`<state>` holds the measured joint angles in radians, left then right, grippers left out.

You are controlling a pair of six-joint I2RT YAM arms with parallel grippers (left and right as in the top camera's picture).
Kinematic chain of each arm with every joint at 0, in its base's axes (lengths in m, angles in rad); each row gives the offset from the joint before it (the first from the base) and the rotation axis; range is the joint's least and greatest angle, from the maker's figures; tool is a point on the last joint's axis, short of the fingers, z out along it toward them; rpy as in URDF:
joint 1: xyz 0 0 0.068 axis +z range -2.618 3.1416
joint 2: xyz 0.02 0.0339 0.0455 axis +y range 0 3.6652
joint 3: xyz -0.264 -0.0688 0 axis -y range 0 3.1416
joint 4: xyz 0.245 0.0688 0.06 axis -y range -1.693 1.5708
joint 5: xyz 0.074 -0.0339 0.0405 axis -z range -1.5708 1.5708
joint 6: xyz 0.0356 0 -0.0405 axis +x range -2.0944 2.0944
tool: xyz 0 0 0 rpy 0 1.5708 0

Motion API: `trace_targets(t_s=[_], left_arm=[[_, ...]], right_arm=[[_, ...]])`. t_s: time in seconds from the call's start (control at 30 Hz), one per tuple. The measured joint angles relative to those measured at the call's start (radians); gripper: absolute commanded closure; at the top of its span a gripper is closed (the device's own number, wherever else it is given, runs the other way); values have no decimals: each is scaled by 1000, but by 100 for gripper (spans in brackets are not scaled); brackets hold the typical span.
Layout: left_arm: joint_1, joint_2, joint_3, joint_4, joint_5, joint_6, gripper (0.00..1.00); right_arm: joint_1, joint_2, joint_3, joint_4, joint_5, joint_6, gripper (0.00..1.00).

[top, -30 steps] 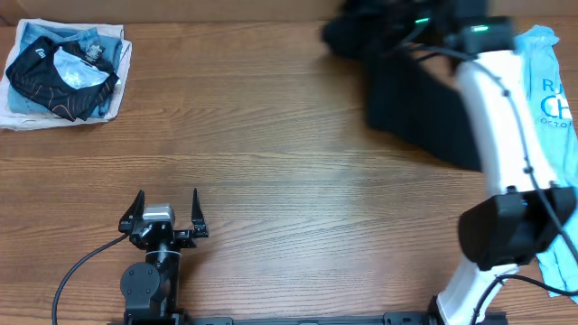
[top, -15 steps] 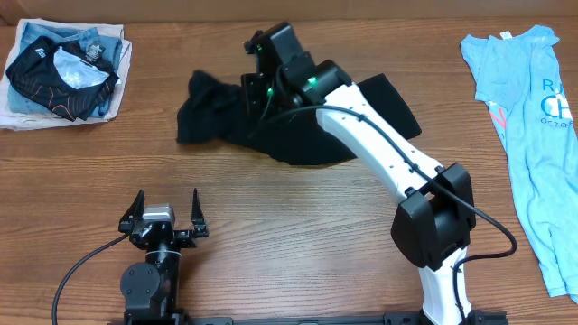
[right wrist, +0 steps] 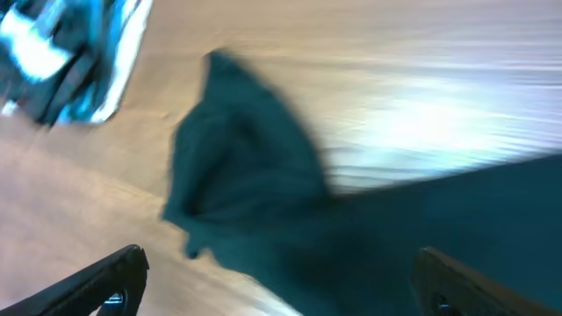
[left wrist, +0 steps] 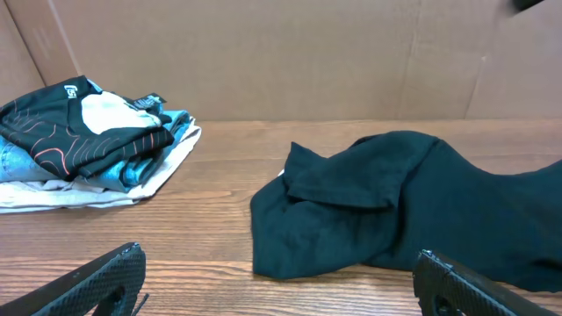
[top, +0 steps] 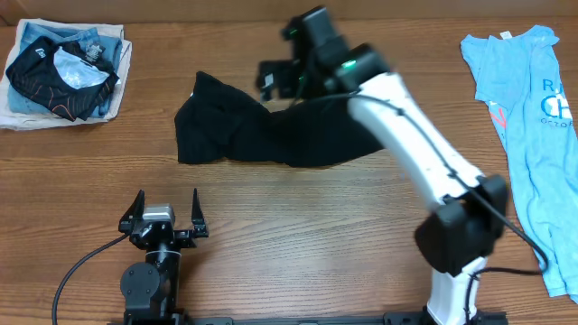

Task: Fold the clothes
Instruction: 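Drag the black shirt leftward to the table center, release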

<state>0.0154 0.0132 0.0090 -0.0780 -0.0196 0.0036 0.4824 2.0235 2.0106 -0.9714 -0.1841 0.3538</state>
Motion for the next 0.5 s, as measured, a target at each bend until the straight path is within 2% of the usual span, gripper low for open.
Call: trace_targets(t_s=[0.27, 0.37, 0.5], left_arm=[[0, 0, 0, 0, 0, 0, 0], [0, 0, 0, 0, 0, 0, 0], [0, 0, 0, 0, 0, 0, 0]], right_arm=[[-342, -61, 14, -192, 48, -8, 0], [-432, -61, 8, -190, 55, -7, 0], [-476, -61, -6, -137, 54, -7, 0]])
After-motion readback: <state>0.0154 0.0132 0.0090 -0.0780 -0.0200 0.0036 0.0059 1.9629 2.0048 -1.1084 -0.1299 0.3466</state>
